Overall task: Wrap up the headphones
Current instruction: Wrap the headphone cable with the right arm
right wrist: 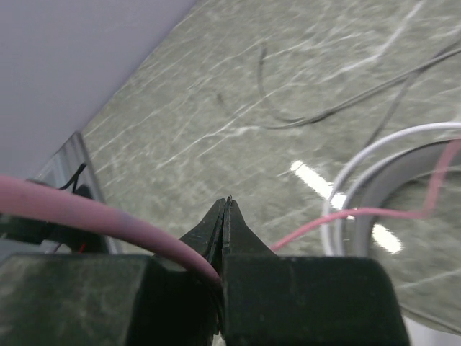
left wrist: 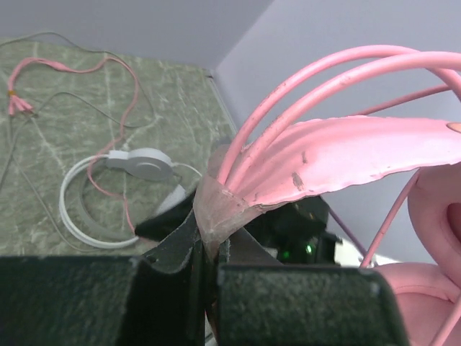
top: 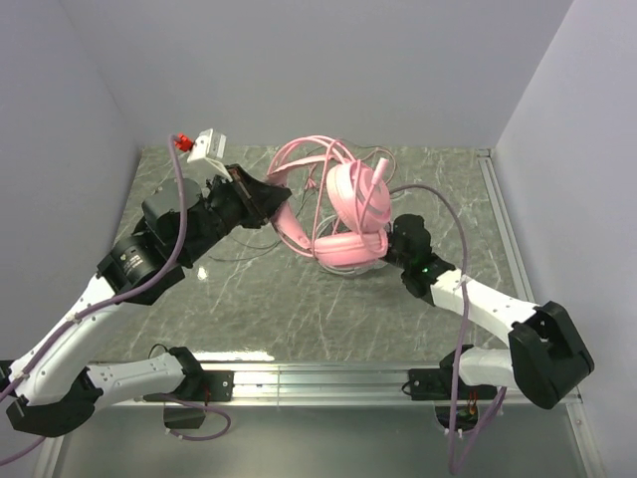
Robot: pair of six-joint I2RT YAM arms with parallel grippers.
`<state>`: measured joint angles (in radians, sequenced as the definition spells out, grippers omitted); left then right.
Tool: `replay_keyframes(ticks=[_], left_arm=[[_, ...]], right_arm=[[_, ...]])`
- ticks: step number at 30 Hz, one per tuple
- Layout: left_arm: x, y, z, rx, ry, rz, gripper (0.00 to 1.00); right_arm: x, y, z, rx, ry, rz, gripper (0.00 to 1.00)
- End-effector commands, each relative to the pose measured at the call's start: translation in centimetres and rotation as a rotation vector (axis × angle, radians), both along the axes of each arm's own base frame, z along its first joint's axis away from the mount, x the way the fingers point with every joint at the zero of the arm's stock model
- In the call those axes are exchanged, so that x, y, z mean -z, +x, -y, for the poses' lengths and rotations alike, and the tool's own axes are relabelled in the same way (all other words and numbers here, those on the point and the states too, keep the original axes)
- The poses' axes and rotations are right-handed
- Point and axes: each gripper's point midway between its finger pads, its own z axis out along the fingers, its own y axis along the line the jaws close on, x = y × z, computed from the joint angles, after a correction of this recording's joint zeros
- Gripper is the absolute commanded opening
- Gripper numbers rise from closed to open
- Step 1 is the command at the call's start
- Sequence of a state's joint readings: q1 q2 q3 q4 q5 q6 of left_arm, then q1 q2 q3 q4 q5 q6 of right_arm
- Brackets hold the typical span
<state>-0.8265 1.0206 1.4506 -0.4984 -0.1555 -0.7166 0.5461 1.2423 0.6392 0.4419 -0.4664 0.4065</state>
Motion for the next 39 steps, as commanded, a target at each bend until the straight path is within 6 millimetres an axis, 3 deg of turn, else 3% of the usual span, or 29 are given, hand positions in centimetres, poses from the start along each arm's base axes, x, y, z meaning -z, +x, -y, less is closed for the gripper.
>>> replay_keyframes(ticks=[1,5,11,17,29,35,39], left_arm=[[-4.7,1.1,-2.2,-0.149,-0.245,0.061,0.0],[-3.5,3.1,-4.9,-0.352,-0.312,0.004,0.0],[-3.1,4.7,-7.2,-0.519,-0.379,-0.046,0.0],[-2.8,6.4,-7.3,-0.566,-0.365,-0.05,0.0],[0.4,11.0,-11.0,-0.852,-0.188,0.025,0.0],[2.4,12.6,-11.9,-0.934,-0.066,0.057,0.0],[5.1,14.2,-11.9,-0.962,0.083,0.05,0.0]], right_arm=[[-1.5,-1.2,-1.8,-0.027,0.053,0.056,0.0],[-1.8,-2.7,-3.2,-0.05,0.079,0.076,0.0],[-1.6,-5.2,-4.4,-0.069,0.117,0.099,0.0],[-2.2,-7.5,-5.1,-0.125,0.146,0.133,0.0],[-2.1,-13.2,-7.0,-0.35,0.073,0.148,0.0],[-3.3,-16.1,-7.4,-0.453,0.043,0.148,0.0],[-4.6,-17.4,-7.2,-0.506,0.004,0.128,0.0]])
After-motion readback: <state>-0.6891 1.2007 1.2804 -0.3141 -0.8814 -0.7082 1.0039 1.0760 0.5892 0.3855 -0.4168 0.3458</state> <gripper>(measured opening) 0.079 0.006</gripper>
